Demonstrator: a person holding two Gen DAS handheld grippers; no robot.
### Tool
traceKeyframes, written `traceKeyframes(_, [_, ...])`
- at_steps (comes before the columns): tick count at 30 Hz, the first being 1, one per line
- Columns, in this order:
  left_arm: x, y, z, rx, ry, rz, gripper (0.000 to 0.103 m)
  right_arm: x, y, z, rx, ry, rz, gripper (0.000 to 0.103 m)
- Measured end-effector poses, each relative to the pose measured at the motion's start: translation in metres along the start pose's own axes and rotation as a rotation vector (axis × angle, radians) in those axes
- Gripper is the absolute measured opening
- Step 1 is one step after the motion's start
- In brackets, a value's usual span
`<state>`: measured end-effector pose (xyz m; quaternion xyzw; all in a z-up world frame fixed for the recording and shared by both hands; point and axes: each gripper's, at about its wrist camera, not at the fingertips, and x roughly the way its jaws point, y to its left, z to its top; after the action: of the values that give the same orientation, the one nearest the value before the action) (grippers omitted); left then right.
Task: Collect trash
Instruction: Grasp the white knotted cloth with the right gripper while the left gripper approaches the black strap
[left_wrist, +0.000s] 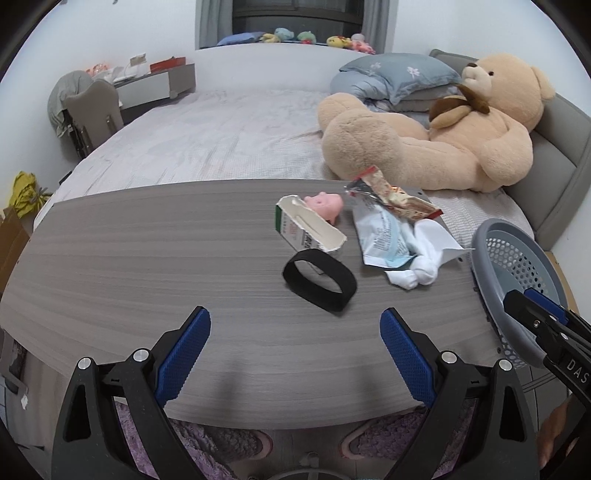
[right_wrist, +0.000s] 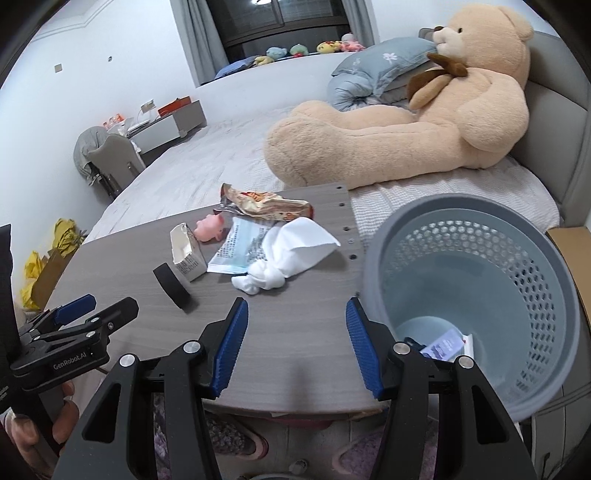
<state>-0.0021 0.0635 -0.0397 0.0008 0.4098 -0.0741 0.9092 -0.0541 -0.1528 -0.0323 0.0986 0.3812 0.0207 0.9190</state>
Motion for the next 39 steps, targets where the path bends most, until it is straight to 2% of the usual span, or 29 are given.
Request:
traceKeyframes(12, [0.015, 0.03, 0.003, -0.043, 0.0, 0.063, 0.091, 0.06, 0.027, 0.021, -0.042, 0.072, 0.011, 0.053])
traceKeyframes(26, [0.028, 0.045, 0.001, -0.07, 0.034, 0.057, 0.091, 0.106, 0.033, 0.027, -0.034, 0.139, -0.06, 0.053])
traceKeyframes(28, [0.029, 0.045, 0.002, -0.07, 0.036, 0.057, 0.091, 0.109, 0.033, 0.026, -0.033, 0.142, -0.061, 0.046])
traceKeyframes(29, [0.029, 0.045, 0.002, -0.07, 0.036, 0.056, 0.091, 0.111, 0.032, 0.026, -0.033, 0.146, -0.056, 0.037])
traceKeyframes(39, [0.03, 0.041, 0.001, -0.063, 0.042, 0.046, 0.091, 0.096, 0.024, 0.019, -0.001, 0.12, -0.028, 0.035])
